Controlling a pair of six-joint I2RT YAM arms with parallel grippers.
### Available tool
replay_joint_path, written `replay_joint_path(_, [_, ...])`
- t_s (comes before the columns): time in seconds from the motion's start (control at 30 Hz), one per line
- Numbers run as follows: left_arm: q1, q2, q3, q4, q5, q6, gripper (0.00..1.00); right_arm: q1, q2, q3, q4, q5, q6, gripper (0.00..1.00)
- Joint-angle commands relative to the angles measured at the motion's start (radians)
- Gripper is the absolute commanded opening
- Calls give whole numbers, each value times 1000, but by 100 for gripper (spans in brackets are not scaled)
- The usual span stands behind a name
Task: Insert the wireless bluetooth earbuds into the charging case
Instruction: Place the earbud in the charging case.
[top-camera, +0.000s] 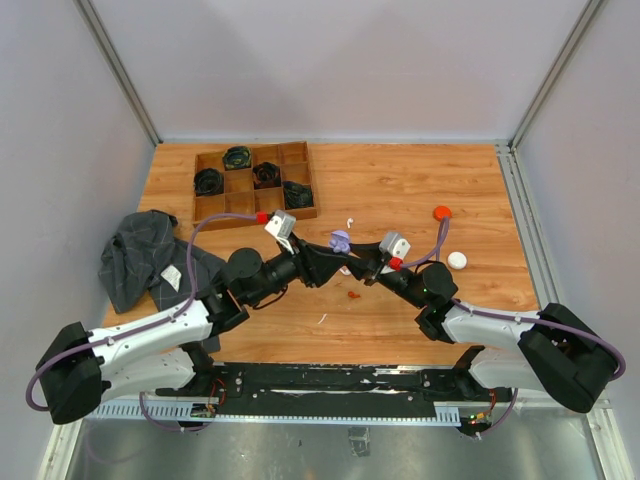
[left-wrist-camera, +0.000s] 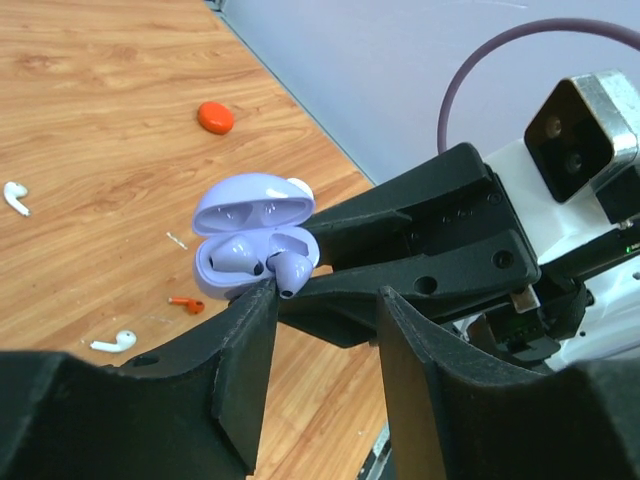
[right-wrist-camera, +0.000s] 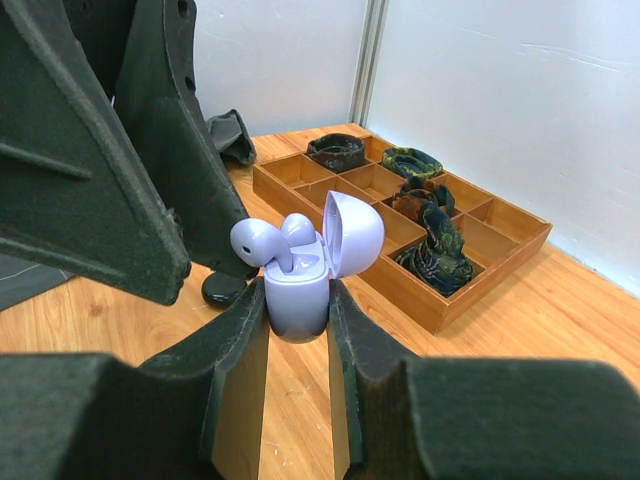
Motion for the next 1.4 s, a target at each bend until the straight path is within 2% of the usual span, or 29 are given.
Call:
replay_joint_path(0.0, [-8,-25,70,-69,-31,9,52,24,-20,-5,55,12,-17,1])
replay_joint_path(0.17, [-8,-40,119,-194,-98,6,58,24,-24,-4,53,14,-17,1])
replay_joint_path(0.33, [-8,-35,154,-228,-104,23,62,24,-21,-2,54,12,-16,1])
replay_joint_path(0.47, [-8,-17,173,-225,-65,22,61,24,-21,-3,52,14,-16,1])
replay_joint_path(0.73, [-8,5,195,-227,40,0,54,24,-21,-4,54,16,-16,1])
replay_joint_path(1.03, [-7,24,229,-228,58,2,54,24,-17,-4,55,12,-13,1])
replay_joint_path(1.17, [-8,44,270,-287,33,21,56,23,-23,-6,47,12,-14,1])
replay_joint_path(1.37, [0,2,309,-445,-72,84,65,-7,-52,-2,-28,-30,-7,2])
